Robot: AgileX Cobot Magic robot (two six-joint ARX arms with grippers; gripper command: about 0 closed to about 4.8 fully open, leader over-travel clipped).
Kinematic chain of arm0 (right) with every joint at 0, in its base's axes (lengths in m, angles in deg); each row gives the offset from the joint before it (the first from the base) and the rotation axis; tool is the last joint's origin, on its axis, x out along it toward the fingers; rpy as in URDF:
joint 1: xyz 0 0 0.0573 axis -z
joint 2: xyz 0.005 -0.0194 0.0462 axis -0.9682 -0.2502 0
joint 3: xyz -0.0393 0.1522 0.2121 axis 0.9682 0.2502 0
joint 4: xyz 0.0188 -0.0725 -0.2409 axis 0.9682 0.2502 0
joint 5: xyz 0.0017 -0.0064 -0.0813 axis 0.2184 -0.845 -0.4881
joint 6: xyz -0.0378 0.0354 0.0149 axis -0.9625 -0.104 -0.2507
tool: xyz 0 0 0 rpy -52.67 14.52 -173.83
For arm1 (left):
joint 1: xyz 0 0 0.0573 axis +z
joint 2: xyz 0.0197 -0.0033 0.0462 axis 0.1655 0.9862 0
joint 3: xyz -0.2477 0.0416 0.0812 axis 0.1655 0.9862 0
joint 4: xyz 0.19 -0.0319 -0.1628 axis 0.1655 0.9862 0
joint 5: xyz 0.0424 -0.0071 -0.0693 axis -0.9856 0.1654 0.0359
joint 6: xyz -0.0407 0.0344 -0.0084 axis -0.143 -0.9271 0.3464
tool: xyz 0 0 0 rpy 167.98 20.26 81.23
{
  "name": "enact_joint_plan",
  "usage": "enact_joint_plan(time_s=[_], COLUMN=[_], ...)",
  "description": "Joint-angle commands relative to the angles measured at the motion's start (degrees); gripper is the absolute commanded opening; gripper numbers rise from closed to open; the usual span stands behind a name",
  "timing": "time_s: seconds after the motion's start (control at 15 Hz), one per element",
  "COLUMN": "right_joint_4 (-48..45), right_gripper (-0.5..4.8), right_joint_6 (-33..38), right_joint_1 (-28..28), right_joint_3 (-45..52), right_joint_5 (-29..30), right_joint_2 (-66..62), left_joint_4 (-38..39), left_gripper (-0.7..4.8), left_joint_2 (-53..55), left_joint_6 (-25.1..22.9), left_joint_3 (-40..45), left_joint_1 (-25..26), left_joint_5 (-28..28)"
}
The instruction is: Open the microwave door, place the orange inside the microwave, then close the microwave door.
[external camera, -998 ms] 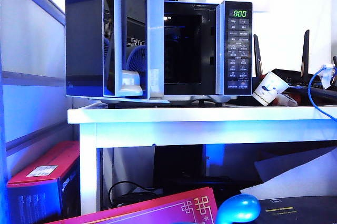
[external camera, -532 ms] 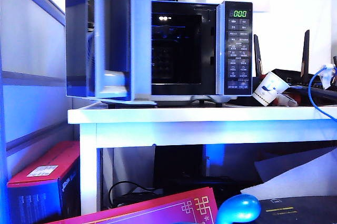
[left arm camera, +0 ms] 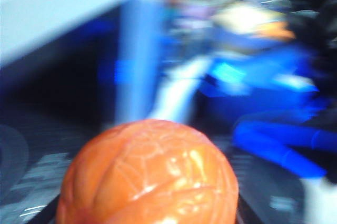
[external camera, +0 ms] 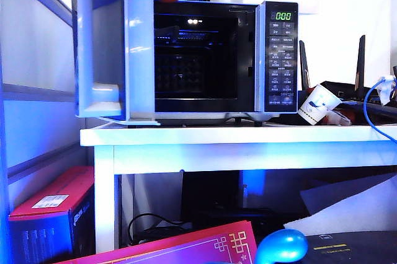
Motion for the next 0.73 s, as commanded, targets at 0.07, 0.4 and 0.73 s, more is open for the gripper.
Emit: enact_joint_plan(time_s=[0.07, 0.4, 0.73], right_joint_4=[-0.1, 3.0, 3.0], right_gripper=[4.34, 4.79, 4.79], right_joint_6=[-0.8, -1.2, -1.2], right_joint_1=[0.0, 0.3, 0.3], right_joint_3=[-0.4, -0.4, -0.4], right_joint_5=[5.9, 14.0, 16.4], right_joint_2=[1.7, 2.9, 2.9], left_joint_4=[3.8, 3.5, 3.5], left_gripper=[1.74, 1.73, 1.74], left_joint_2=[0.8, 0.8, 0.8], left_joint_6=[1.6, 2.0, 2.8], left_joint_3=[0.9, 0.9, 0.9], left_joint_1=[-0.2, -0.2, -0.2], left_joint_5=[4.8, 10.6, 15.8])
